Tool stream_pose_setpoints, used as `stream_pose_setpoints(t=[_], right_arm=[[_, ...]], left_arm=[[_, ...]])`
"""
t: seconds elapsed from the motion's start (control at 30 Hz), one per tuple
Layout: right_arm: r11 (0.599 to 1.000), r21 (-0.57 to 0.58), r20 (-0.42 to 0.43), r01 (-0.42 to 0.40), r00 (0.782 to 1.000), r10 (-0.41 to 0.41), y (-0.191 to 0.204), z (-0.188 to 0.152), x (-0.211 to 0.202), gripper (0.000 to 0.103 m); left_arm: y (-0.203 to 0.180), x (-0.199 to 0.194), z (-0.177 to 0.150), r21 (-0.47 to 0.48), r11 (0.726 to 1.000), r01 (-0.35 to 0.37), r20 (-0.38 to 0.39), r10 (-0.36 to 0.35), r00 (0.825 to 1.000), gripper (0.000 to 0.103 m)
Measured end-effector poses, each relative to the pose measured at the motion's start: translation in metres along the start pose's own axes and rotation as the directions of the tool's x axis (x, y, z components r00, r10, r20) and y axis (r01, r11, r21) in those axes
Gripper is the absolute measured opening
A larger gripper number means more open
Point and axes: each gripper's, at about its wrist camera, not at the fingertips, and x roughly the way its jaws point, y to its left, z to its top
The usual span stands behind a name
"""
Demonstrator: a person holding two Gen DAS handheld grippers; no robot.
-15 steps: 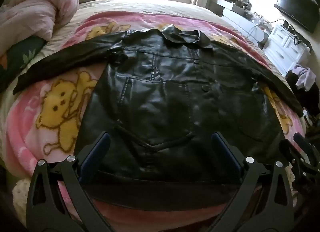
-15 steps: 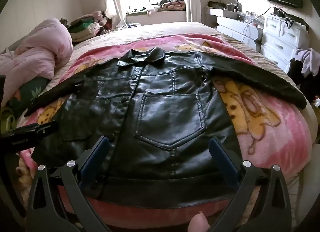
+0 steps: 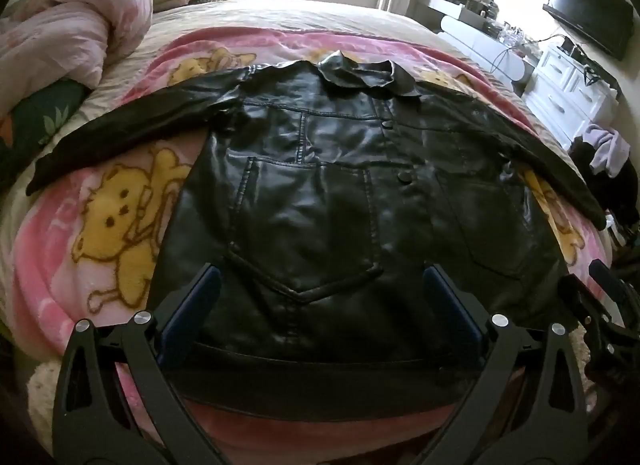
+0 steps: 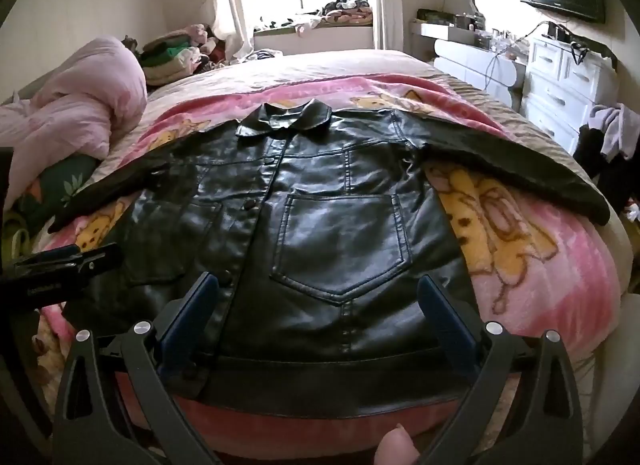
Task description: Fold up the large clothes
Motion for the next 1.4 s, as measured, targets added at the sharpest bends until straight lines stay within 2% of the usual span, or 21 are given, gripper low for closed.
stream_pose_setpoints(t=[1.4], right_arm=[[0.999, -0.032, 0.008, 0.003, 1.0, -0.002, 0.008, 0.001, -0.003, 0.099]], left_arm=[[0.006, -0.01, 0.002, 0.012, 1.0, 0.011, 0.009, -0.011, 1.0, 0.095]])
